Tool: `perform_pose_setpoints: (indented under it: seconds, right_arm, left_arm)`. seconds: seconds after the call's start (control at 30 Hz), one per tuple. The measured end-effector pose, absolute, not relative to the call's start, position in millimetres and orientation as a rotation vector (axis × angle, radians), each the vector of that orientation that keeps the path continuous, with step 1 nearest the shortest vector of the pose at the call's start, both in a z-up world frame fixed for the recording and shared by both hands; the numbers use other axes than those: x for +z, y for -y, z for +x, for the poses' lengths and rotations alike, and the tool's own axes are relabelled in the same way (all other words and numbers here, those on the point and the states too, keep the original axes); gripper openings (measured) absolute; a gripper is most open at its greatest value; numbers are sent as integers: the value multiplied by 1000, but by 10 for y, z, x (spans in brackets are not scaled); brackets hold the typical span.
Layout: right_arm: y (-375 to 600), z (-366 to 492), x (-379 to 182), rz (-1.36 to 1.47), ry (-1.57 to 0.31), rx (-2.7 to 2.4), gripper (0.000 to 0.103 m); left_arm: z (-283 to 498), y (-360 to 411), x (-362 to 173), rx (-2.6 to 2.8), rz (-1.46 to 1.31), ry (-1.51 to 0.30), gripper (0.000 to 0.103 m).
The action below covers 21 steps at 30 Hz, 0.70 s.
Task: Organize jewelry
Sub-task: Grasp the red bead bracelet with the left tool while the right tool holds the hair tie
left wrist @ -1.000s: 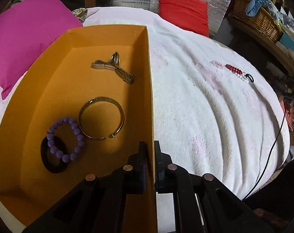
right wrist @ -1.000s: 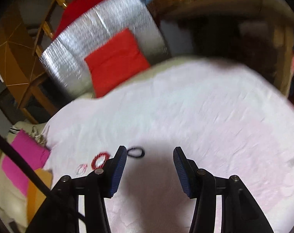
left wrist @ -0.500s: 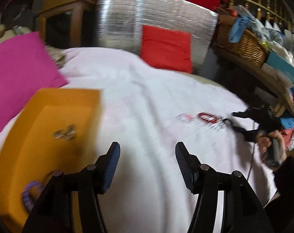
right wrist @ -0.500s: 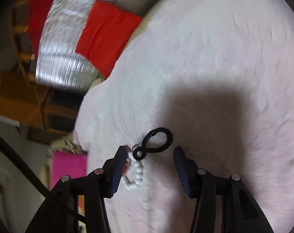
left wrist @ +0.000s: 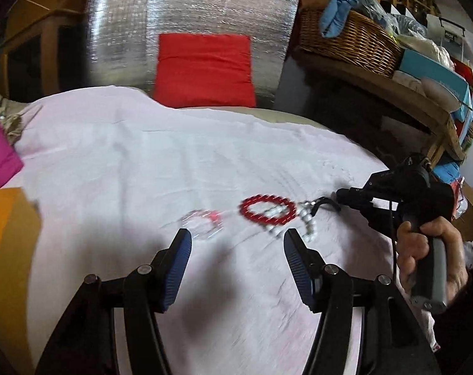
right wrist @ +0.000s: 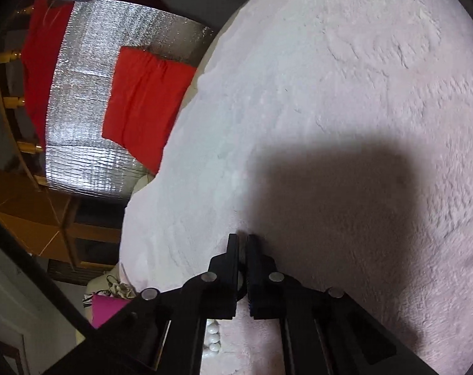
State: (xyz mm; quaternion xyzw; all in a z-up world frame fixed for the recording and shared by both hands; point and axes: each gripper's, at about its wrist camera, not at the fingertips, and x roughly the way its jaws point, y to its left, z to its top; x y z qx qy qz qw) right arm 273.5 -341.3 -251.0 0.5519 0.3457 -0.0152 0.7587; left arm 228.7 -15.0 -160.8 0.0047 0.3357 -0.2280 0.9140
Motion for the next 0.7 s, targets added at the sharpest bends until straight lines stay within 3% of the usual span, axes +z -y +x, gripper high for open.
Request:
perform_pose_setpoints:
  seconds: [0.23,0.3,0.37,0.4,0.5,0.57,0.7]
  right_arm:
    - [3567,2679,-2408,1236,-787,27,9]
    - [3589,2645,-2385,1233,-817,47,23]
    - [3603,2604,-2395,1256,-834,79,63]
    - [3599,2576,-2388,1266,-827,85,67]
    - [3552,2539,-2355,1263,-819,118,63]
    - [3485,2560,-2375,1263,-843,148,50]
    - [3378,2615,-2464,1283,-884,154,48]
  left_arm:
    - [2488,298,-1819,-447,93,-788,63]
    - [2560,202,-1835,-405,72,-798,63]
    - [2601,129,-1835,-390,57,-792,63]
    - [2622,88,-1822,-380,49,-786,63]
    - [2656,69,-1802,-386,15,-785,63]
    - [2646,162,-1798,-421,18,-782,63]
    - [2594,410,-1791,-490,78,-763,63]
